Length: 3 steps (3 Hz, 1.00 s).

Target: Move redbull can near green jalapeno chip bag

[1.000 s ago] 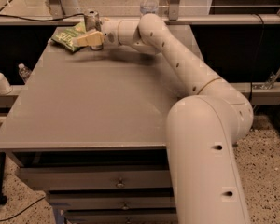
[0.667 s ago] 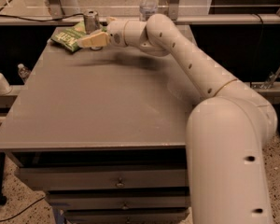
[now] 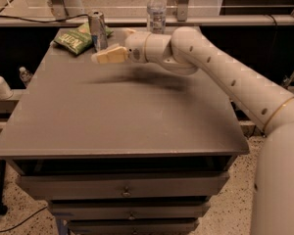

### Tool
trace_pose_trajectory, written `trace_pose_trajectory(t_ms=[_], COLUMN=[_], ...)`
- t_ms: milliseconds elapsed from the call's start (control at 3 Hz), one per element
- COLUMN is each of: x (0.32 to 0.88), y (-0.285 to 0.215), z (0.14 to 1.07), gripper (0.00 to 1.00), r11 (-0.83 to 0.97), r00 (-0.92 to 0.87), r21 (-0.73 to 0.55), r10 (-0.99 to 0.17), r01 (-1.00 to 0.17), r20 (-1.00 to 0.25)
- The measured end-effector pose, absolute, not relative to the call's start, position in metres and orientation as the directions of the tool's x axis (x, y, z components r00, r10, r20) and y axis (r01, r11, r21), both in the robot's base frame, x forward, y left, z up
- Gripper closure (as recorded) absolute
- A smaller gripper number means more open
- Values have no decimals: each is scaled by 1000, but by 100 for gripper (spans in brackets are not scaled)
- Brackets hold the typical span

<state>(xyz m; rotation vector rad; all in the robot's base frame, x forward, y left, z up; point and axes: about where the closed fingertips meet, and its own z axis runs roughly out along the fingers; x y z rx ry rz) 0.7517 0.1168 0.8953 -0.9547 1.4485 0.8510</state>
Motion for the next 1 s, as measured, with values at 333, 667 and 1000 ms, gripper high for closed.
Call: trace_pose_trajectory(t_ms=[333, 667, 1000], x=[720, 693, 661], y=[83, 34, -17], z=[901, 927, 963], gripper=[0, 0, 0], r11=[423, 448, 481], r00=[-3, 54, 132], r21=[-49, -128, -229], r10=[-120, -174, -227], r01=[-905, -885, -846], r20=[-993, -983, -965])
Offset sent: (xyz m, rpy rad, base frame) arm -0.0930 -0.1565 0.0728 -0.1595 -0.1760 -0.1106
